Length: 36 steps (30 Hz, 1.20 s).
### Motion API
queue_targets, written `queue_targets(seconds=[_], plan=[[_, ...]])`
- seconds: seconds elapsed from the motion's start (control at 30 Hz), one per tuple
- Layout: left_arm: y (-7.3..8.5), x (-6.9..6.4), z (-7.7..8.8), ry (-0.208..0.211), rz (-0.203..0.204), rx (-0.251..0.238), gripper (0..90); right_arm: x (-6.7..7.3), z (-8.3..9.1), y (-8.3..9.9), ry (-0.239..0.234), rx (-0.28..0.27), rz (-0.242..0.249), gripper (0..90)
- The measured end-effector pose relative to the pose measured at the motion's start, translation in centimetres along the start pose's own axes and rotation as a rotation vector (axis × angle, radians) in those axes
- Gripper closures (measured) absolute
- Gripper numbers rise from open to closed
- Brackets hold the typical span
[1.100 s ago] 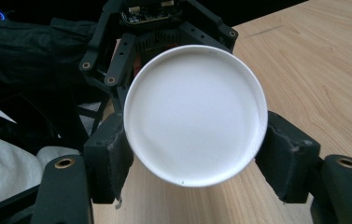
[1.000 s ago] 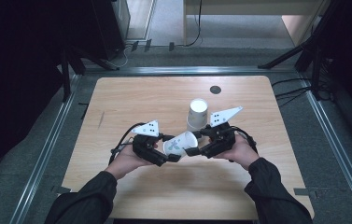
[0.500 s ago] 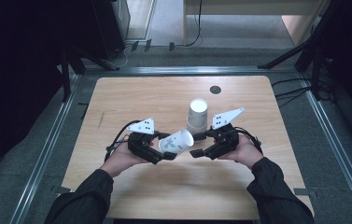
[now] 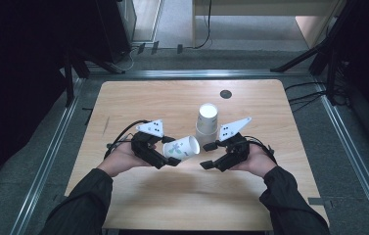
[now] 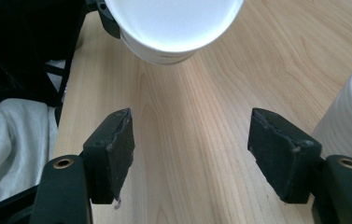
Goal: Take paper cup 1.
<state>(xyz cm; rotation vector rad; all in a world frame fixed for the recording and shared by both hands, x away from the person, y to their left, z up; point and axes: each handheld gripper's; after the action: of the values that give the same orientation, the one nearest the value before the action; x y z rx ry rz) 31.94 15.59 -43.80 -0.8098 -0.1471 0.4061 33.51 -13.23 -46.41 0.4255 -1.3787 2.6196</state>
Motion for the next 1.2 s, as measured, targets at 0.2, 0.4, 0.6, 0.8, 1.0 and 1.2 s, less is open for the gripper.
queue_targets(seconds=[0.2, 0.4, 0.6, 0.8, 1.0, 1.2], plan=[[-0.7, 0.0, 0.1, -0.005, -0.051, 0.084, 22.7, 0.0, -0.3, 0.0, 0.009, 0.017, -0.004, 32.1], [-2.1, -0.3, -0.2, -0.005, -0.119, 0.191, 22.7, 0.2, -0.7, -0.2, 0.010, 0.021, 0.002, 32.1], [-3.2, -0.4, -0.6, -0.021, -0.168, 0.289, 22.7, 0.3, -1.0, -0.3, 0.016, 0.027, 0.003, 31.8], [-4.2, -0.4, -1.1, -0.035, -0.187, 0.374, 22.7, 0.2, -1.3, -0.4, 0.027, 0.023, 0.004, 31.7], [-5.0, -0.9, -1.8, -0.036, -0.235, 0.449, 22.7, 0.4, -1.7, -0.6, 0.034, 0.023, 0.014, 30.4], [-5.3, -1.0, -2.5, -0.028, -0.258, 0.501, 22.7, 0.4, -2.2, -0.7, 0.035, 0.019, 0.023, 29.1]])
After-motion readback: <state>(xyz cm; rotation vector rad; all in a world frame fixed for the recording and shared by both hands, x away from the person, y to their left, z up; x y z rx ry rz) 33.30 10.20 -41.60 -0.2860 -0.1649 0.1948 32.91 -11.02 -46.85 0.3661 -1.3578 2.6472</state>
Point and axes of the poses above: each handheld gripper's, and its own axes: z roughly backward along the jaws, y roughly out of its underside, x roughly to its left, and after that the axes turned 10 degrees about -y, right-handed
